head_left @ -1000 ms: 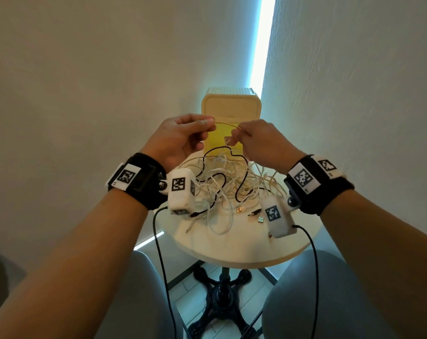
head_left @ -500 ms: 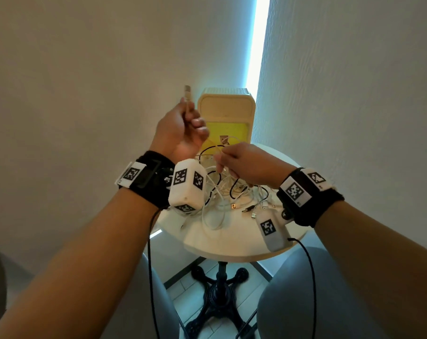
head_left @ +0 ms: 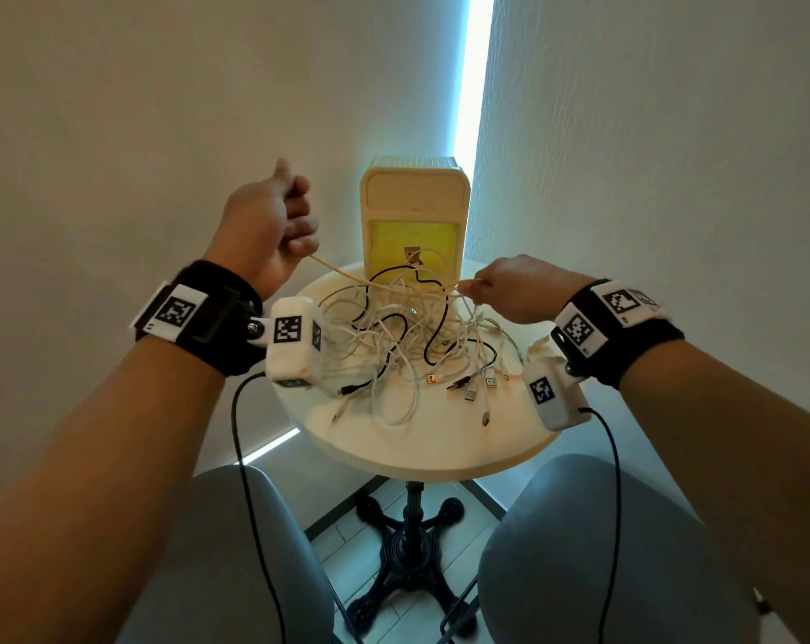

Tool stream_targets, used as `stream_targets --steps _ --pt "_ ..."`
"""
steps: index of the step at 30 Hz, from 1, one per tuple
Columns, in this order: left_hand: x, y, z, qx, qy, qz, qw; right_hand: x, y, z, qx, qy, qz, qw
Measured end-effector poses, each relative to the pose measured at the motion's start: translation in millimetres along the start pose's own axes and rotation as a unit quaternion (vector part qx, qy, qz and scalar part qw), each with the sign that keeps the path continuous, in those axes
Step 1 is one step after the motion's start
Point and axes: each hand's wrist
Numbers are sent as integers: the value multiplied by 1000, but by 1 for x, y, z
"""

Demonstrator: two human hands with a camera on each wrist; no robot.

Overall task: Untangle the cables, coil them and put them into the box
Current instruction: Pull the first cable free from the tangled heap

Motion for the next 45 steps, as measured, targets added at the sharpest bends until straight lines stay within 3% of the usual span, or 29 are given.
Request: stream_targets --steps 2,4,7,10,16,18,21,24,28,31,33,36,40,42,45 --pt "1 1 5 -13 23 -17 1000 6 -1 -1 -11 -4 43 999" --pt "6 7 16 23 62 -98 993 16 -4 -6 -35 -26 21 999" --pt "18 28 40 118 138 -263 947 46 -13 -11 -46 -92 -23 994" --pt "25 42 51 155 205 -329 908 61 -21 -19 -111 -140 -50 983" --pt "16 40 46 195 216 -399 870 55 -20 -21 -165 -162 -133 964" --pt "13 44 50 190 221 -384 876 59 -14 -23 -188 -170 -151 955" --pt "4 43 46 162 142 -248 945 50 1 -32 -262 -114 -69 956" --pt "-7 34 40 167 92 -146 971 34 17 -37 -259 -57 -88 960" --pt "-12 28 41 210 62 -96 971 30 26 -40 -171 -19 -346 923" --pt "-10 27 43 219 45 -65 972 30 27 -45 -137 9 -414 900" --pt "-9 25 41 203 52 -73 975 31 19 -48 -153 10 -433 888" --pt "2 17 31 126 94 -156 975 38 -14 -49 -221 -13 -468 856" --pt "27 10 24 43 174 -279 943 55 -70 -37 -325 -77 -476 814" --pt "36 15 22 37 220 -297 928 66 -83 -28 -344 -106 -465 809" --pt "40 32 25 71 269 -315 907 82 -79 -17 -308 -145 -445 828"
Point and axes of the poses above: each hand's wrist, its own z-axis away from the middle knuckle, its own y-axis out of the palm, x = y × z, and after that the axes turned 11 degrees about -x, right-handed
